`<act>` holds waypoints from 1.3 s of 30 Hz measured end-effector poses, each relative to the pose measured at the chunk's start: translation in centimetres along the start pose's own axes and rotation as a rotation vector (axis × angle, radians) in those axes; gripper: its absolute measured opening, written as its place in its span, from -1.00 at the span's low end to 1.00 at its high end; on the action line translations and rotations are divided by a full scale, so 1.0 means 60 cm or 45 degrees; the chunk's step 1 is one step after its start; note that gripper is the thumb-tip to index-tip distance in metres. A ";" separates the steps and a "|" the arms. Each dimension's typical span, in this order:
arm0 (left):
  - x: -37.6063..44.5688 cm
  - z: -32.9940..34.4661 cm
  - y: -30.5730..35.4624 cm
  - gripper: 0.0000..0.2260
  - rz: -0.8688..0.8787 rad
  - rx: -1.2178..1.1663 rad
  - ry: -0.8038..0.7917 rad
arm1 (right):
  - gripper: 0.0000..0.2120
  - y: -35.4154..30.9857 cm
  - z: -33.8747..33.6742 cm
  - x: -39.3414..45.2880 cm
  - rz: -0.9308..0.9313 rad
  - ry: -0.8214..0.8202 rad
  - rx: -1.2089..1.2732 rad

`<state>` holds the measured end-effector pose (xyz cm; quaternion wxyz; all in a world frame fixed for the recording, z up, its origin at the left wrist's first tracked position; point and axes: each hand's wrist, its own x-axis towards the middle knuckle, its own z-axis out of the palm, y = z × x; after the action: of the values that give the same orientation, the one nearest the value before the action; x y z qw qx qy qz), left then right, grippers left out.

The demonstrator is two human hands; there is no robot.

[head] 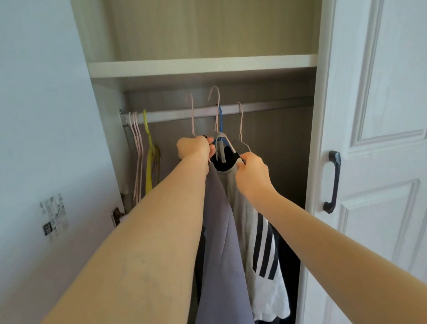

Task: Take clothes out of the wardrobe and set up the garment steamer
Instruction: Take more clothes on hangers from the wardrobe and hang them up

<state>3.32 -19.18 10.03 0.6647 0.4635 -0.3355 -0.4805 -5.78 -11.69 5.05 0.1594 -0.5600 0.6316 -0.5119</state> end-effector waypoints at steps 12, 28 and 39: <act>-0.159 -0.062 -0.047 -0.81 -0.201 -0.029 -0.035 | -0.85 -0.001 -0.102 -0.177 0.057 -0.030 -0.026; -0.563 -0.220 -0.008 -0.71 -0.340 -0.176 -0.787 | -0.76 -0.074 -0.328 -0.551 0.177 0.091 -0.046; -0.778 -0.367 0.026 -0.96 -0.393 0.025 -1.015 | -0.77 -0.120 -0.379 -0.792 0.165 0.083 -0.141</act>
<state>8.86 31.81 3.87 0.3989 0.2926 -0.4973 -0.7126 -4.18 41.45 2.96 0.1402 -0.5089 0.6987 -0.4829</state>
